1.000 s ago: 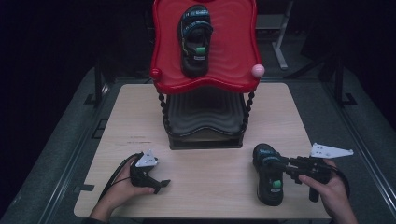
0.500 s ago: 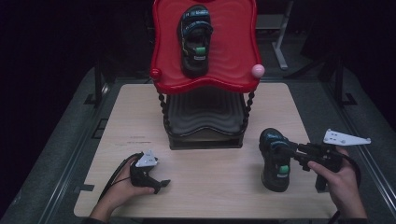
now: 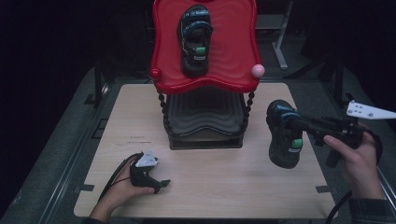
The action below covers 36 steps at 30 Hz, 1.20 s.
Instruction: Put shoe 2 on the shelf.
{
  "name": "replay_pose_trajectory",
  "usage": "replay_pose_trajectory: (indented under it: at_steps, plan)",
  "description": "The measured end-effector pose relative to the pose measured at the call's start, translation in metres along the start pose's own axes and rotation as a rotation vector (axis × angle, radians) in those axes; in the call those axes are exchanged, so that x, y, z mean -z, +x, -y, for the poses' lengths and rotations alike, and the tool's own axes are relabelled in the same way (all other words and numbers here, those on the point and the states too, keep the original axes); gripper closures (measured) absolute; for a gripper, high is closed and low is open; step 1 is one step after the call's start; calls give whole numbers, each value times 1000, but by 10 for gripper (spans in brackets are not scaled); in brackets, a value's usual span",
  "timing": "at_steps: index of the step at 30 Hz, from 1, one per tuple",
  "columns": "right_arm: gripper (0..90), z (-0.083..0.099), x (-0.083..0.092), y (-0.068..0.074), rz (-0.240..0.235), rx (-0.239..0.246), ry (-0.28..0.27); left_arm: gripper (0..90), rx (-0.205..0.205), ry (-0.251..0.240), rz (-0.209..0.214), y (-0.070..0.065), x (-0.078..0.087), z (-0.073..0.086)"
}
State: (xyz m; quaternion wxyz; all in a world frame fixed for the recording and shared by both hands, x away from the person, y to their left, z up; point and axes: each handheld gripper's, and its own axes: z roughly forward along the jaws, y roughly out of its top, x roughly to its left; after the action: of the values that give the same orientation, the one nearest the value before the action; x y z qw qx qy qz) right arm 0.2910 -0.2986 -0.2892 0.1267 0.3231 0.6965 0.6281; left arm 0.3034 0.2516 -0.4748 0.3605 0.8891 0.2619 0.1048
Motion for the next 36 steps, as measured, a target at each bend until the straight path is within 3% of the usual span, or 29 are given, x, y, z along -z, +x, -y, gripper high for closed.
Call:
replay_pose_trajectory:
  at_steps: [21, 26, 36]
  plan:
    - [677, -128, -5, 2, 12, 93, -173, 0, -4, 4, 0, 0, 0, 0]
    - [678, -158, -18, 7, -13, 107, -200, 0, -3, 2, 0, 0, 0, 0]
    - [678, -187, -60, 16, -64, 105, -219, 0, -4, 2, 1, 0, 0, 0]
